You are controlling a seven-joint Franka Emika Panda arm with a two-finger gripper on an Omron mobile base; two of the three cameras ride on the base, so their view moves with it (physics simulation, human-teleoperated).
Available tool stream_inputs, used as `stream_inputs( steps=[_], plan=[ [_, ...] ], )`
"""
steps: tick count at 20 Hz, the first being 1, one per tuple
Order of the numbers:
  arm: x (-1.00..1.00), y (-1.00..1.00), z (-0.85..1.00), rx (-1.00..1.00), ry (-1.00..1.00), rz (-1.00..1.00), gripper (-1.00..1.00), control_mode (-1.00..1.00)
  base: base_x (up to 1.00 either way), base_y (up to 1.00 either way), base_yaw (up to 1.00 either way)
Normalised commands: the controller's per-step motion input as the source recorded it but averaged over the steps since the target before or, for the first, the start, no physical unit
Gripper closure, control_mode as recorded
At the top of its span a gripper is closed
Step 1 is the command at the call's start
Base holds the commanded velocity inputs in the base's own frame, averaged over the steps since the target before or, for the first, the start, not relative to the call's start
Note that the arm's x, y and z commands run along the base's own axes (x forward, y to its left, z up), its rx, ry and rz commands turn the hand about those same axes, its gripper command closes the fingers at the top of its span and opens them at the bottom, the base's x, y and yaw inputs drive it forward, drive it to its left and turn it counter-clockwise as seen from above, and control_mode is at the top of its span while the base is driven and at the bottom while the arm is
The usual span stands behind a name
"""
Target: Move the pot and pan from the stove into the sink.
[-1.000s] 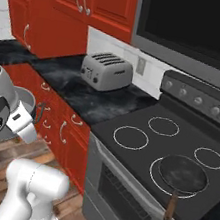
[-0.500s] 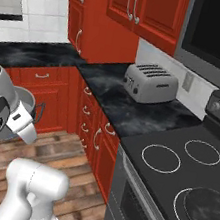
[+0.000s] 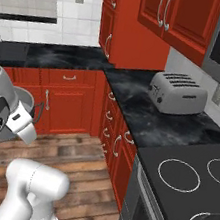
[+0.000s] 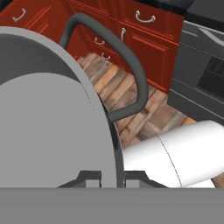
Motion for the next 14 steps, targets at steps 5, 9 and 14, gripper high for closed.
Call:
stream_inputs(
  steps=[5,9,14],
  plan=[
    [0.0,0.0,0.0,0.0,0.0,0.0,1.0,1.0,0.0,0.13,0.0],
    [0.0,0.0,0.0,0.0,0.0,0.0,1.0,1.0,0.0,0.7,0.0],
    [0.0,0.0,0.0,0.0,0.0,0.0,1.0,1.0,0.0,0.86,0.0]
  ],
)
